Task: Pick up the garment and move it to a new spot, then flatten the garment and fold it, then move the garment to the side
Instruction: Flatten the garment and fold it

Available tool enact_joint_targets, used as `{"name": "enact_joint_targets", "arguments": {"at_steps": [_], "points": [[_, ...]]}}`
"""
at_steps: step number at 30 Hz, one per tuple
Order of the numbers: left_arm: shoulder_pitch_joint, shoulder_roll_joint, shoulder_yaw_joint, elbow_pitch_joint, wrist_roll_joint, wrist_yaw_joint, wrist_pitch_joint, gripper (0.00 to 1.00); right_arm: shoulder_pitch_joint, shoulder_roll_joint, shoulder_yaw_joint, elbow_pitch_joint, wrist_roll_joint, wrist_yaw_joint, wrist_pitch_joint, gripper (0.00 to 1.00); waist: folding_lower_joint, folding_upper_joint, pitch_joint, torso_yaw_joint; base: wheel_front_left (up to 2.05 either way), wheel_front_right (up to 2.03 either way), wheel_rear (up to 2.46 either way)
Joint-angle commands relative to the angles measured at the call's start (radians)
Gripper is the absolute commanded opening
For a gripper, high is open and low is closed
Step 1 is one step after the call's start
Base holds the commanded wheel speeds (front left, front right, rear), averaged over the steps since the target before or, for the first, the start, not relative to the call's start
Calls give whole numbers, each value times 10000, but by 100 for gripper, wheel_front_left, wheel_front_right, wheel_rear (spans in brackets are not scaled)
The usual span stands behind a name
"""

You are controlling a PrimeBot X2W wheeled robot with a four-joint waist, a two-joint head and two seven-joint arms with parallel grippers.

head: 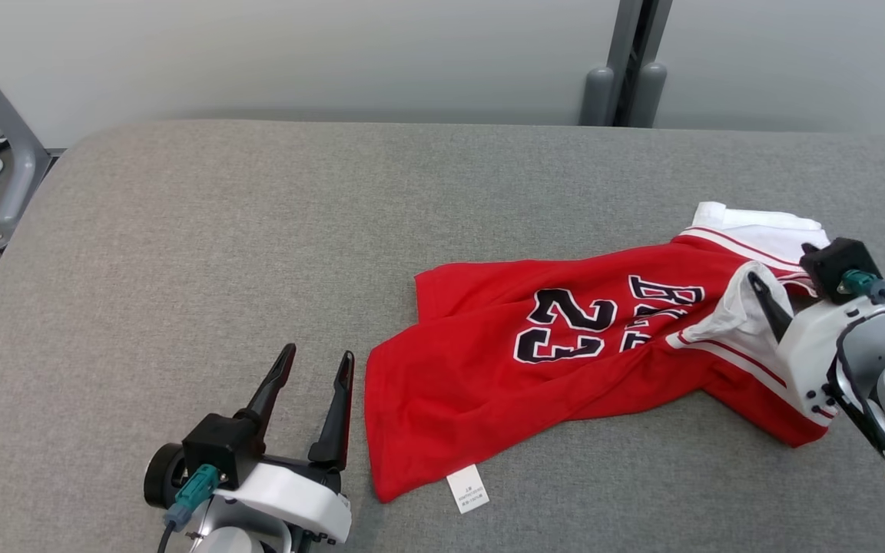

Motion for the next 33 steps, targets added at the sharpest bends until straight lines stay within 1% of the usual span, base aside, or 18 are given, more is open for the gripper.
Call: {"name": "enact_joint_targets", "arguments": {"at_steps": [1,4,6,10,13,15,19,21,23,26,30,33], "points": [[-63,40,52,-24,-24,63,-27,100,-106,2,-77,66,-49,-6,-108,100,0,0,-8,-44,0,0,0],[-155,37,90,-115,-73,94,-27,100,-207,169,-519,285,-222,-6,-414,100,0,0,-27,-196,0,0,0],[-186,39,108,-182,-89,114,-27,100,-201,258,-1004,327,-364,-6,-590,100,0,0,-25,-311,0,0,0],[-200,42,112,-313,-106,147,-27,100,231,472,-1876,117,-606,-6,-909,100,0,0,0,-497,0,0,0],[-196,43,147,-367,-79,151,-27,100,707,792,-2769,-341,-498,-5,-1322,100,0,0,27,-588,0,0,0],[-198,42,171,-411,-83,143,-27,100,1208,982,-3141,-811,-592,-5,-1729,100,0,0,46,-624,0,0,0],[-202,40,200,-492,-105,129,-27,100,2369,1627,-3896,-1708,-374,-5,-2457,100,0,0,115,-677,0,0,0],[-193,42,189,-484,-81,105,-27,100,2864,1738,-3991,-1980,-580,-6,-2773,100,0,0,139,-698,0,0,0],[-202,40,202,-462,-59,81,-27,100,3191,2070,-4082,-2246,-447,-5,-3126,100,0,0,143,-716,0,0,0],[-204,42,253,-413,-10,60,-27,100,3608,2308,-3968,-2502,-249,-6,-3464,100,0,0,122,-749,0,0,0],[-214,43,232,-375,29,-7,-27,100,3854,2432,-3570,-2691,-220,-5,-3657,100,0,0,87,-727,0,0,0],[-264,40,177,-351,26,-25,-27,100,3926,2190,-3266,-2422,-469,-6,-3696,100,0,0,91,-635,0,0,0]]}}
